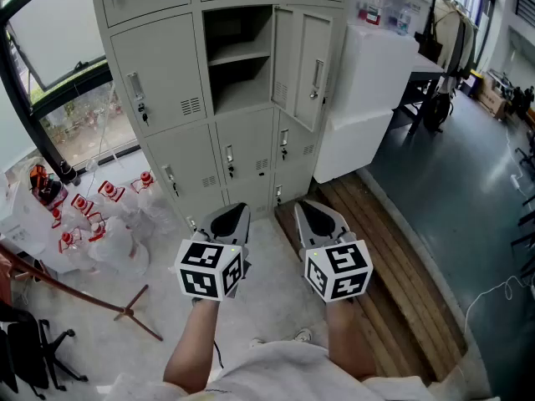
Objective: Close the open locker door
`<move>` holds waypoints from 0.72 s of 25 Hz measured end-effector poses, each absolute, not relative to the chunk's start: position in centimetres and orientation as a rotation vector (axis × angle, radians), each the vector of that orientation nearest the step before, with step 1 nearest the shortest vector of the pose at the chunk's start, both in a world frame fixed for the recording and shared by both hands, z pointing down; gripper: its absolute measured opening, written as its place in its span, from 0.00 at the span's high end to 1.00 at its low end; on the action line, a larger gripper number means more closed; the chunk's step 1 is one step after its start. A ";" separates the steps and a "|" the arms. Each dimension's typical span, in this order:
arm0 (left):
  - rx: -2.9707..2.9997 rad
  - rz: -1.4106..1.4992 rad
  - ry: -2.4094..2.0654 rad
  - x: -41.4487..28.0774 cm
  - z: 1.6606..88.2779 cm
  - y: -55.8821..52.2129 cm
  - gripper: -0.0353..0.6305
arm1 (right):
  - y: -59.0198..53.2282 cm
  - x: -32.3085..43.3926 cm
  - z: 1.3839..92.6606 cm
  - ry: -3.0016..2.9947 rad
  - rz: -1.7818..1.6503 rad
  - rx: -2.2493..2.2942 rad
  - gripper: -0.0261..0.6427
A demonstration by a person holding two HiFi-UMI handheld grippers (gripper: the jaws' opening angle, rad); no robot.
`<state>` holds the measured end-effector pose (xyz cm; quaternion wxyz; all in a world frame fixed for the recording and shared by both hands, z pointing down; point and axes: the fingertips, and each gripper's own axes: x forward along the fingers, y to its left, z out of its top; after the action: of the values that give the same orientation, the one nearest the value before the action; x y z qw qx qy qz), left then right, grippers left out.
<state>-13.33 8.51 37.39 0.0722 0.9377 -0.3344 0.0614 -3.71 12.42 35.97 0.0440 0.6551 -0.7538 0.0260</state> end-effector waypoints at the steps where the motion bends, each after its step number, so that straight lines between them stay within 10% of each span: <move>1: 2.821 0.186 -1.000 -13.3 37.4 8.6 0.94 | 12.5 -3.6 35.9 -2.304 0.078 2.017 0.95; 18: 2.826 0.166 -0.942 -10.5 38.4 7.7 0.94 | 11.8 -1.6 36.5 -2.263 0.081 2.054 0.95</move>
<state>-10.50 7.71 38.37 0.0790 0.9442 -0.3149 0.0555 -1.63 11.77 36.47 0.0423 0.6712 -0.7396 0.0264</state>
